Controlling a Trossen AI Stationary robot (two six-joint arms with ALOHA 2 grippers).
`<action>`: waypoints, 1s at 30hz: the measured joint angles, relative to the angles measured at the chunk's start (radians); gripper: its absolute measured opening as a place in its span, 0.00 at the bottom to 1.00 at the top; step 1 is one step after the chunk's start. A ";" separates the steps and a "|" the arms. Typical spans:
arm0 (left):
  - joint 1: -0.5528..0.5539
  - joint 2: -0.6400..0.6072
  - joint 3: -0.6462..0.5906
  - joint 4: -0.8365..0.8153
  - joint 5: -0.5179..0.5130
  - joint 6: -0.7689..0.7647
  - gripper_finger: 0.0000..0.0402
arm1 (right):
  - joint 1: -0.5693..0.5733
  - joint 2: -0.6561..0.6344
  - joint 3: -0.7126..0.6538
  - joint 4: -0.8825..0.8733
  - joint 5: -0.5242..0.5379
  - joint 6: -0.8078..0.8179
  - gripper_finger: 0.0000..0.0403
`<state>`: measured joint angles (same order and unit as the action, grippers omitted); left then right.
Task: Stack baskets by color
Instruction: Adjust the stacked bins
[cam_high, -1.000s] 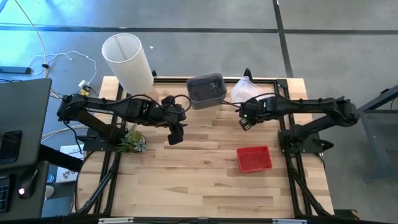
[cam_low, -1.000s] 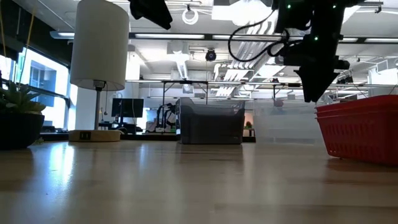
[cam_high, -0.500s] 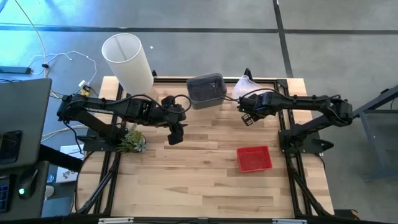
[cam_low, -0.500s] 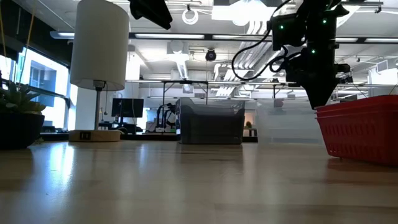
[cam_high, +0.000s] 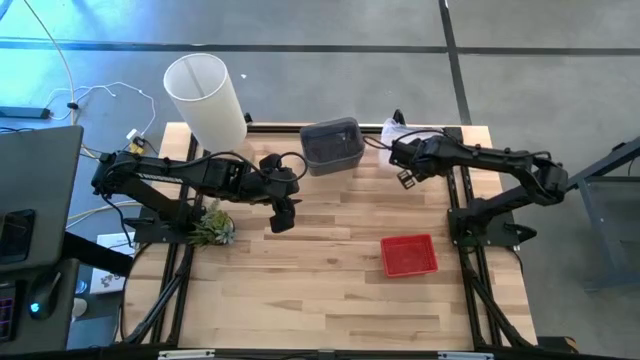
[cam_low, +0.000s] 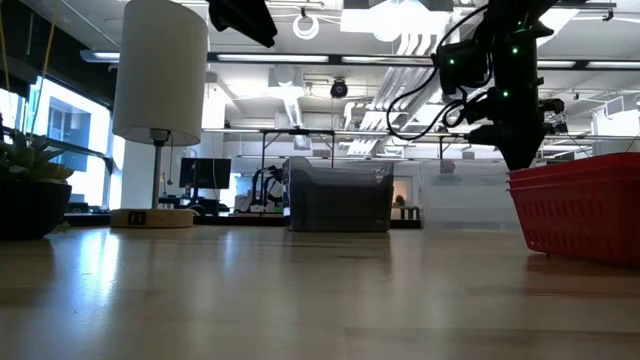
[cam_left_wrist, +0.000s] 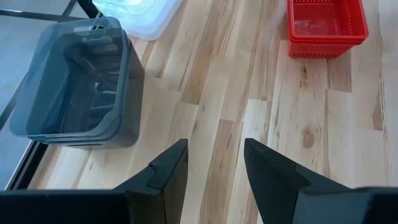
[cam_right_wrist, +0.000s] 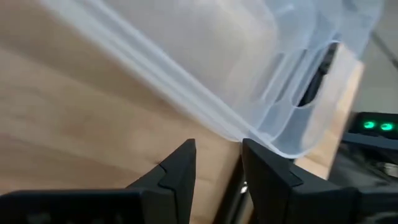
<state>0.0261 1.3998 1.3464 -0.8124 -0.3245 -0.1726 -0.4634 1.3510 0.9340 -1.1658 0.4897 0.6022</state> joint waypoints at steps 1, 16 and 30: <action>0.000 0.000 0.000 0.000 0.000 0.000 0.36 | -0.009 0.000 0.000 -0.001 0.015 -0.006 0.29; 0.000 0.000 0.000 0.000 0.000 -0.008 0.36 | 0.006 -0.008 0.000 0.029 -0.023 -0.050 0.29; 0.000 0.000 -0.008 -0.009 0.000 -0.059 0.36 | 0.222 -0.012 0.000 0.366 -0.172 -0.083 0.29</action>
<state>0.0259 1.3998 1.3379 -0.8209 -0.3244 -0.2319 -0.2410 1.3388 0.9340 -0.8002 0.3180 0.5192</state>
